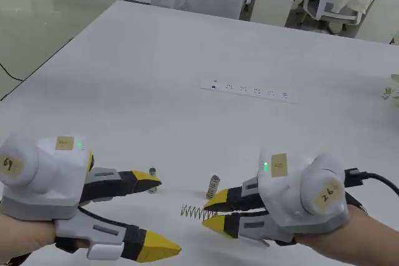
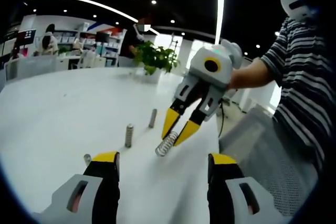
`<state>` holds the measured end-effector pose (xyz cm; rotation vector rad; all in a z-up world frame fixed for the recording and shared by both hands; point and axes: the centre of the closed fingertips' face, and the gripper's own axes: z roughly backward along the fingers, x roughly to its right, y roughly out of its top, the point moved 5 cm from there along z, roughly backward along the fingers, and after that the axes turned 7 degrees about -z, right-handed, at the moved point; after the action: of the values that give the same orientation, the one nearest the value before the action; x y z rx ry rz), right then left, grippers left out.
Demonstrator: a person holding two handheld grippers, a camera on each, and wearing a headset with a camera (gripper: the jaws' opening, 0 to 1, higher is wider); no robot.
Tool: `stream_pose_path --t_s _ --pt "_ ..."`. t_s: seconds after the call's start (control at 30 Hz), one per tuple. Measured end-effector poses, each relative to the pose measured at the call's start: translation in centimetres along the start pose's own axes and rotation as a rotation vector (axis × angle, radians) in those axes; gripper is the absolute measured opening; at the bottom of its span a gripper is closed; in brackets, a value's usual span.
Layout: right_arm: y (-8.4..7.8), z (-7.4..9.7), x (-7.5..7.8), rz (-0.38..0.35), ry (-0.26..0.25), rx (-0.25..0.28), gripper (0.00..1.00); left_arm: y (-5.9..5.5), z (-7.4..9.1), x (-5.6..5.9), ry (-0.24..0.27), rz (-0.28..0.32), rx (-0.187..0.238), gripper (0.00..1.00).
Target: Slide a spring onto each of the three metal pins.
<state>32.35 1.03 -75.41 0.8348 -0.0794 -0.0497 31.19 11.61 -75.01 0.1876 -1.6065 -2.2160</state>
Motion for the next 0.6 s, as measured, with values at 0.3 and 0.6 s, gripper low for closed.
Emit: stream_pose_path --t_s 0.3,0.6 --pt "0.0 0.8 -0.6 0.047 0.004 -0.005 0.07 0.4 -2.0 0.8 -0.077 -0.035 -0.013 0.45" --pt "-0.1 1.5 -0.6 0.064 0.002 0.000 0.07 1.0 -3.0 1.3 -0.123 -0.054 0.005 0.27"
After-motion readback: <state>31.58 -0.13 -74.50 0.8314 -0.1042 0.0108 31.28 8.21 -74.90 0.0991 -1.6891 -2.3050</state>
